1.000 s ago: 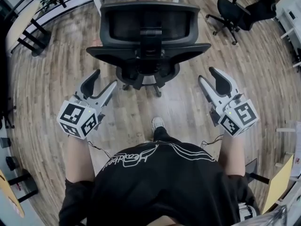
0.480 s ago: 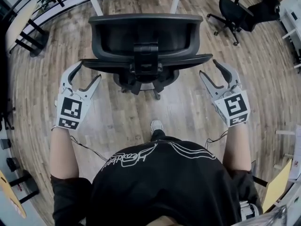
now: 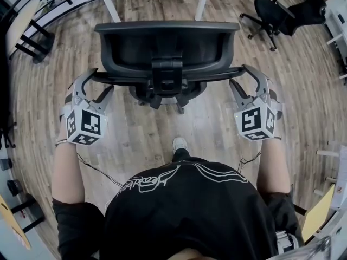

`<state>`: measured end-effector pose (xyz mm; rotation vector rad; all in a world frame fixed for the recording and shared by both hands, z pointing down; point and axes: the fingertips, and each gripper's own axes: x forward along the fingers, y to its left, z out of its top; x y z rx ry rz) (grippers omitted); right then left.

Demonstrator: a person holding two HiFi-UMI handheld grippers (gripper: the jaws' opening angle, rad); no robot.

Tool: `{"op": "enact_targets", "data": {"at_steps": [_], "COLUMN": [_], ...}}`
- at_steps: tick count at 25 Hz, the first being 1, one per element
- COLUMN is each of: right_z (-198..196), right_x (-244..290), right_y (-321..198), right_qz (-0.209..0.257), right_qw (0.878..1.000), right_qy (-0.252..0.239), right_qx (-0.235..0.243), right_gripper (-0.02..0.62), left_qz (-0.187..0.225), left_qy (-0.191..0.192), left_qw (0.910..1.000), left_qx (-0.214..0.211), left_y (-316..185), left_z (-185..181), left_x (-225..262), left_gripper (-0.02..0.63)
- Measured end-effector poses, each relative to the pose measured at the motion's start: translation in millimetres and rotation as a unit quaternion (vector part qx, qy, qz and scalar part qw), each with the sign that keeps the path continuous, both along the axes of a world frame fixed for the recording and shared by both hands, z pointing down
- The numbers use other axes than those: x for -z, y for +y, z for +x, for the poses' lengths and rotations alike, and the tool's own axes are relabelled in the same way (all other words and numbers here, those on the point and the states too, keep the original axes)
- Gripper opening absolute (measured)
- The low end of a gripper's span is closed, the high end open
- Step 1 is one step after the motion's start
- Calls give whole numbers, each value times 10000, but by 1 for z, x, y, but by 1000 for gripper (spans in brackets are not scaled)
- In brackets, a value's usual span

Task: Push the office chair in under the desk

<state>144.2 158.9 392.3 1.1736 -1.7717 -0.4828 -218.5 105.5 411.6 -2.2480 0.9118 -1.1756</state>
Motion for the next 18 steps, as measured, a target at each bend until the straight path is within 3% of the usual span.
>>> {"op": "enact_targets", "data": {"at_steps": [6,12,18], "right_z": [-1,3,3], "right_x": [-2,-10,-12], "right_y": [-4,-10,-11], "right_qz": [3,92,0], "right_qw": [9997,9963,9955], "right_qy": [189,825,876], "right_qx": [160,228,350], "right_gripper": [242,229,219], "left_qz": [338,552,738], "left_qy": [-244,-283,-473], "left_qw": [9991,9981,9961], "left_qx": [-26,37,41], "left_y": [-4,-8,-10], "left_z": [3,0,0], "left_x": [-4,0,-2], "left_gripper": [276,225,218]}}
